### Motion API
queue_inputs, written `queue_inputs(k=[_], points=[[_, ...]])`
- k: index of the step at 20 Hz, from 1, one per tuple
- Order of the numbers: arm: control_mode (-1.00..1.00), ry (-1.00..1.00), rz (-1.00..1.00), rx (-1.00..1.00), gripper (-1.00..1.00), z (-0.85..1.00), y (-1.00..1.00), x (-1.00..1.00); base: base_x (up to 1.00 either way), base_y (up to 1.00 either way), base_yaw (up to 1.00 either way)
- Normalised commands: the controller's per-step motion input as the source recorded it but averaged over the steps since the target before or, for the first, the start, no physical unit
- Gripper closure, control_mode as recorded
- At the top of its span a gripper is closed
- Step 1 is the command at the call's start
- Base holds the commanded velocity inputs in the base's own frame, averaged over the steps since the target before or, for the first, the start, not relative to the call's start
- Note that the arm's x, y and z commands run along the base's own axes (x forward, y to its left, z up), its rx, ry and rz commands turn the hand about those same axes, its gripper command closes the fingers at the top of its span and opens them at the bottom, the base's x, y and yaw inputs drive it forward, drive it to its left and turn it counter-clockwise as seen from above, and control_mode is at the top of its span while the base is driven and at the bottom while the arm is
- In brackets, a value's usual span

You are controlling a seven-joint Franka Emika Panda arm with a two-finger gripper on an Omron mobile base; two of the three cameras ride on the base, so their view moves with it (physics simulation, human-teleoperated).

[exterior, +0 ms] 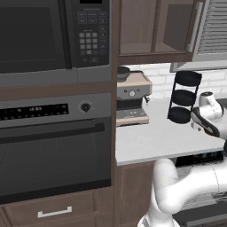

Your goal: Pick up the cup and bowl from the counter, place them in the dishwasher, and close the dishwasher door.

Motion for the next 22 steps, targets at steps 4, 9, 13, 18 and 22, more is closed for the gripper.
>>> queue_inputs(k=[4,9,13,18,22], points=[[-1.0,0.0,0.0,0.0,1.0,-0.21,-0.01,0.0,0.0,0.0,0.0],[-1.0,0.0,0.0,0.0,1.0,-0.14,0.0,-0.05,0.0,0.0,0.0],[-1.0,0.03,0.0,0.0,1.0,-0.01,0.03,-0.18,0.0,0.0,0.0],[-1.0,0.0,0.0,0.01,1.0,0.02,0.02,-0.67,0.0,0.0,0.0],[-1.0,0.0,-0.04,0.21,1.0,0.2,-0.06,-1.0,0.0,0.0,0.0]])
